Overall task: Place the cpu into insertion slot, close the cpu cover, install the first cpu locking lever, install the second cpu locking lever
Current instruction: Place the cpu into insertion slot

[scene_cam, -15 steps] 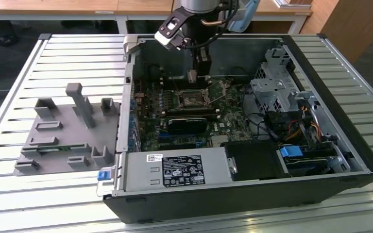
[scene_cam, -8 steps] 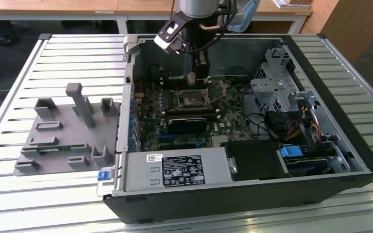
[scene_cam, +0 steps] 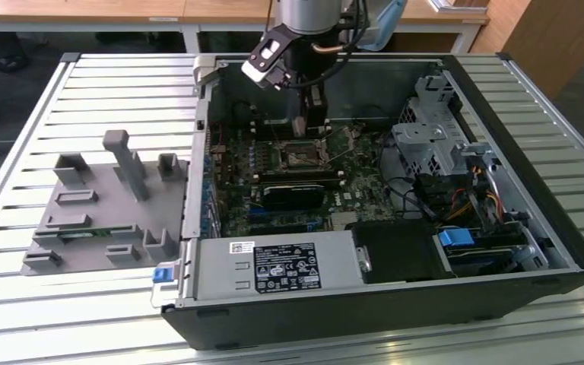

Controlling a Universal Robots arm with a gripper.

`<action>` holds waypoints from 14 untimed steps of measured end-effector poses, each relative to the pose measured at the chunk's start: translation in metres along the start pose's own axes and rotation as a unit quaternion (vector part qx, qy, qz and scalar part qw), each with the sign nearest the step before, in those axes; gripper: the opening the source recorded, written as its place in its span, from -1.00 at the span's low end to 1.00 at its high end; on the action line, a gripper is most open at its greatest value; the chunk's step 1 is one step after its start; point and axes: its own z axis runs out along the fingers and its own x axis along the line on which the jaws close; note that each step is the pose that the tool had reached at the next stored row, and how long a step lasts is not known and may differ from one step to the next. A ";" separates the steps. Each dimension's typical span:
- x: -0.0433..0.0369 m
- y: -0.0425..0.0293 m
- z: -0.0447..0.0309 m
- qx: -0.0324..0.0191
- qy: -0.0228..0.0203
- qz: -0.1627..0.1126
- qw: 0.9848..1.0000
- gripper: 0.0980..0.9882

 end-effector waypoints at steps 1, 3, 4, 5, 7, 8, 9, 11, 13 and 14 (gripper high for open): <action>0.0003 -0.0001 0.0016 0.000 0.000 0.000 1.000 -0.04; 0.0006 -0.0004 0.0047 0.000 0.000 0.000 1.000 -0.04; 0.0008 -0.0005 0.0062 0.000 0.000 0.000 1.000 -0.04; 0.0009 -0.0006 0.0076 0.000 0.000 0.000 1.000 -0.04; 0.0012 -0.0008 0.0099 0.000 0.000 0.001 1.000 -0.04; 0.0013 -0.0009 0.0108 0.000 0.000 0.001 1.000 -0.04; 0.0014 -0.0011 0.0117 0.000 -0.001 0.002 1.000 -0.04; 0.0016 -0.0013 0.0134 0.000 -0.001 0.004 1.000 -0.04; 0.0016 -0.0016 0.0151 0.000 -0.001 0.006 1.000 -0.04; 0.0018 -0.0018 0.0159 0.000 -0.001 0.006 1.000 -0.04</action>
